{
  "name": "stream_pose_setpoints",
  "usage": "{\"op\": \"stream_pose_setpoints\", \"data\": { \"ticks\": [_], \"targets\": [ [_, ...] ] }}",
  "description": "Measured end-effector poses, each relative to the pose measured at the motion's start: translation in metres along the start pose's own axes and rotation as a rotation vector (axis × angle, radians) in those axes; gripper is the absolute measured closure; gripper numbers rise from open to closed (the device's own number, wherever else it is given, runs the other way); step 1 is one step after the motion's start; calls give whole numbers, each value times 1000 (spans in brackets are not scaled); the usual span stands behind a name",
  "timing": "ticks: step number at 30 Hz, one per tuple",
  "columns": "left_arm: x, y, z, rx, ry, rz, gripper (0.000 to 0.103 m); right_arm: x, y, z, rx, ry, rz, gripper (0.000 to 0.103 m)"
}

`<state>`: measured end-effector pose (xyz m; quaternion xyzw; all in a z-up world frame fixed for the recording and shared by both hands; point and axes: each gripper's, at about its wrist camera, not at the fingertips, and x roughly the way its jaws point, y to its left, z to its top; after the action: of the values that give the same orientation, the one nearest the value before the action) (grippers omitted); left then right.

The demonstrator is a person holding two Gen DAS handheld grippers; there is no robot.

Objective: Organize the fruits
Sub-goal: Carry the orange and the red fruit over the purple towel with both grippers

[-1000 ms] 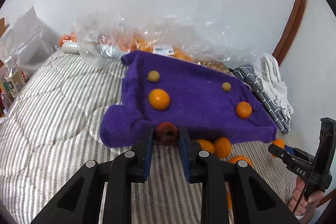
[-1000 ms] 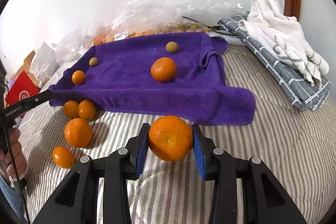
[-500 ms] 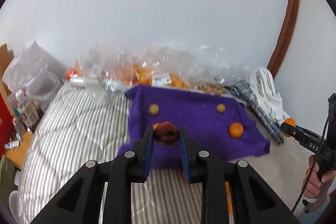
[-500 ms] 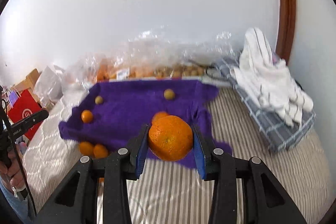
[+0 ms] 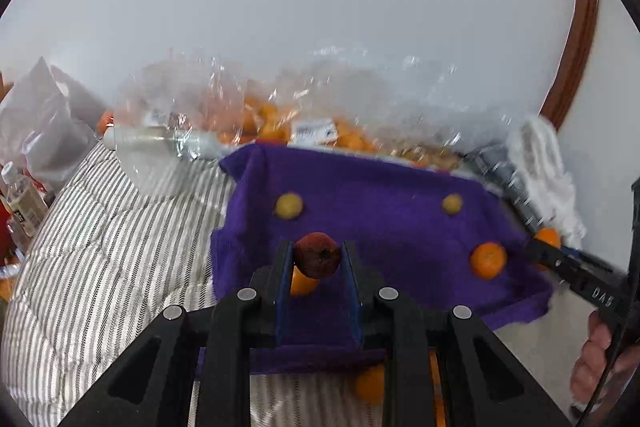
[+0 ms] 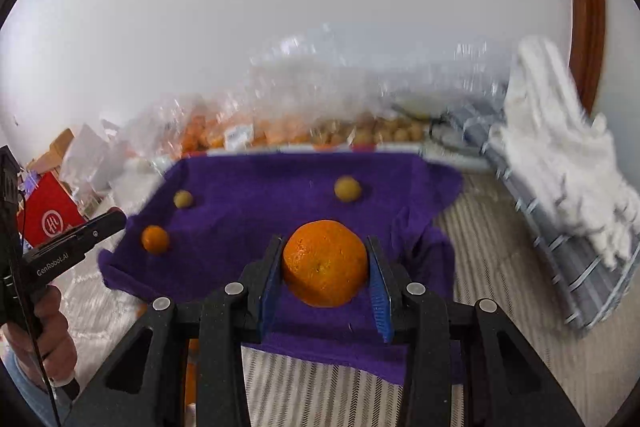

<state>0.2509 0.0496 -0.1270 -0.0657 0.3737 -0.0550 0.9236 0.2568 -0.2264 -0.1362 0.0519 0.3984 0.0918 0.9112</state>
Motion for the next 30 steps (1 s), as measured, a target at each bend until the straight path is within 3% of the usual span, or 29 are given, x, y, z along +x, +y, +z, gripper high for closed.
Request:
{"op": "stream_pose_setpoints", "data": {
  "ticks": [4, 15, 30],
  "targets": [
    [11, -1, -4, 10, 25, -9, 80, 21, -7, -9, 2, 62, -24, 64],
    [20, -16, -12, 66, 53, -25, 80, 31, -11, -13, 0, 92, -45, 64],
    [25, -15, -13, 61, 68, -25, 80, 41, -5, -20, -38, 124, -58, 64]
  ]
}}
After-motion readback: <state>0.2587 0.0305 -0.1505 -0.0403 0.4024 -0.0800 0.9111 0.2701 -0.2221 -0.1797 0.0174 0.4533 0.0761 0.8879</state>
